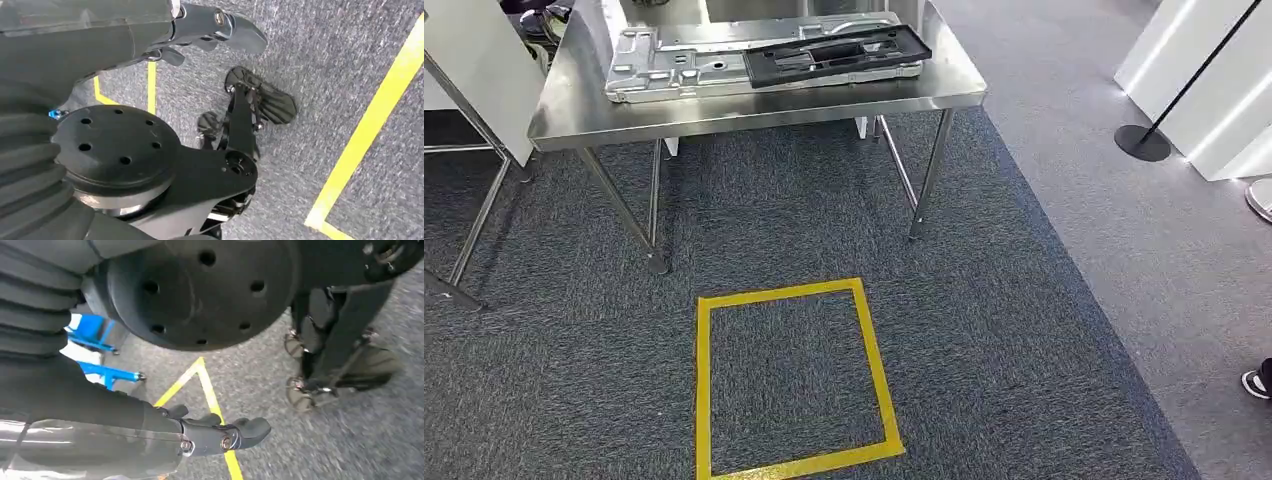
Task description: Take the parts from the cabinet and place them on the table.
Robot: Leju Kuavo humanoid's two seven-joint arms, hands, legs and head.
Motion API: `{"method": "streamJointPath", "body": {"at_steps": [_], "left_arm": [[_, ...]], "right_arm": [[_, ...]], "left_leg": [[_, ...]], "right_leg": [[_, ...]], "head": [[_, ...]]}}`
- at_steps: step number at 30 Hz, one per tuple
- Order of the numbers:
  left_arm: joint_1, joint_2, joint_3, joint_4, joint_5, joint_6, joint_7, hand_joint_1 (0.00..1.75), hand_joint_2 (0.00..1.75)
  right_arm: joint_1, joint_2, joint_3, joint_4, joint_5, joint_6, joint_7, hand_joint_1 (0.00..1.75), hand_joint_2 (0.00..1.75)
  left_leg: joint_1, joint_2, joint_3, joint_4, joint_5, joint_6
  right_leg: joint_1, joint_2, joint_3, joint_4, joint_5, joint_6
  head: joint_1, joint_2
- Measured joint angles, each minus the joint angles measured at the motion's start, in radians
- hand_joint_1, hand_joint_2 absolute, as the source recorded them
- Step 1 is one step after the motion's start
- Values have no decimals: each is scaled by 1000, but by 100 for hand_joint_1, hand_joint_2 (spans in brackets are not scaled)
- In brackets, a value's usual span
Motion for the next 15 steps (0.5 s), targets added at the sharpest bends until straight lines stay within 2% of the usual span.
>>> {"method": "streamJointPath", "body": {"at_steps": [1,2,3,4,5,7,8,9,10,12,13,14,15], "left_arm": [[0,0,-1,0,0,-1,-1,0,0],[0,0,-2,0,0,-2,-1,0,0],[-1,-1,-2,0,0,-3,-2,0,0],[-2,-2,-3,0,0,-3,-4,0,0],[-4,-2,-3,0,0,-5,-8,0,0],[-4,-3,-3,0,0,-9,-13,0,0],[-4,-3,-3,0,0,-10,-14,0,0],[-5,-2,-5,0,-1,-11,-16,0,0],[-5,-2,-6,0,-2,-11,-16,0,0],[-3,-2,-9,0,-3,-12,-16,0,0],[-2,-2,-10,0,-3,-12,-16,0,0],[0,-2,-10,0,-3,-11,-16,0,0],[3,-2,-10,0,-4,-8,-16,0,0]], "right_arm": [[2,3,-9,1,0,1,-17,0,0],[2,3,-15,1,3,-4,-33,0,0],[2,3,-16,1,7,-9,-40,0,0],[2,6,-16,2,12,-10,-46,0,0],[2,9,-18,2,15,-6,-50,0,0],[3,13,-22,3,19,12,-56,0,0],[4,14,-22,3,22,15,-56,0,0],[4,19,-22,5,24,16,-57,0,0],[4,21,-22,5,28,16,-59,0,0],[4,23,-22,6,36,19,-62,0,0],[5,24,-22,7,42,19,-64,0,0],[6,25,-22,7,50,19,-64,0,0],[6,25,-22,8,58,19,-64,0,0]], "left_leg": [[0,-1,1,0,1,-1],[0,-1,2,0,1,-3],[0,-1,4,0,2,-7],[-5,-1,2,1,2,-15],[-5,-1,1,1,2,-24],[-1,0,2,-2,5,-36],[-1,-1,4,-4,7,-44],[1,-1,1,3,-1,-48],[2,-1,-12,38,-30,-50],[2,-2,-79,191,-120,-54],[2,-2,-110,263,-150,-55],[2,-2,-137,327,-166,-56],[2,-2,-132,323,-151,-54]], "right_leg": [[-2,0,34,-63,37,-1],[-3,0,85,-163,83,-4],[-3,0,132,-253,117,-7],[2,0,156,-306,110,-13],[6,2,152,-307,118,-21],[11,2,147,-302,117,-30],[12,2,147,-307,121,-38],[2,0,152,-319,130,-49],[5,-2,152,-321,132,-56],[9,-3,147,-321,134,-61],[12,-3,145,-321,134,-62],[15,-3,143,-320,135,-63],[16,-2,144,-319,135,-63]], "head": [[0,0],[0,0],[0,0],[0,0],[-1,0],[-2,0],[0,0],[-2,0],[-2,0],[-2,0],[-2,0],[-2,0],[-2,0]]}}
